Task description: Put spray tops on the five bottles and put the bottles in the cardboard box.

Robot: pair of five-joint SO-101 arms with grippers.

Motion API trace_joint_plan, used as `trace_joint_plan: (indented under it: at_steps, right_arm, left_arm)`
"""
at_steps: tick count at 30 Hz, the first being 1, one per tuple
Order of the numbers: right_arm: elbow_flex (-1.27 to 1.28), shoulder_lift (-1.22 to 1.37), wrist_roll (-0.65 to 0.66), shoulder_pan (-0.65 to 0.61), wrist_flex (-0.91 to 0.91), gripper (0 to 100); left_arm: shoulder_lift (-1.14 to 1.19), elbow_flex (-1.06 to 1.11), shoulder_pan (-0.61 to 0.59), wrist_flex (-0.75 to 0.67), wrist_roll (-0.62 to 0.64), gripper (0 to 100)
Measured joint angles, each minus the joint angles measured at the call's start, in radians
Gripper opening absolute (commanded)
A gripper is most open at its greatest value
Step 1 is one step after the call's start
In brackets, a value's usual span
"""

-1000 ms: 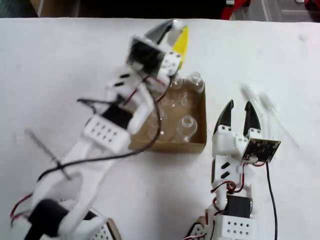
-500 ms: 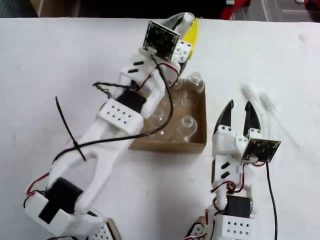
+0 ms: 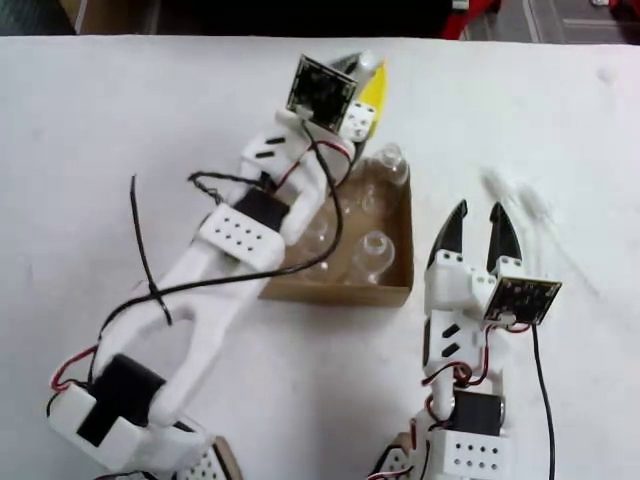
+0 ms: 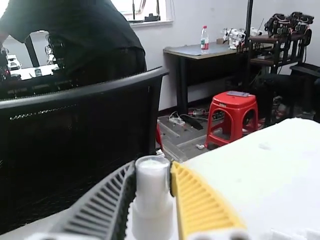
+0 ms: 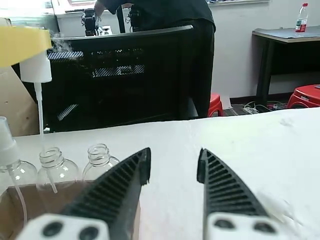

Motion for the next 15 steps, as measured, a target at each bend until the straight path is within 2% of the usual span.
trace_joint_plan:
  at_steps: [15]
  right_arm:
    - [0.000,0.000,0.000,0.000,0.000,13.4]
  left_arm:
    - [0.023,0.049,-0.009,-0.002,0.083,2]
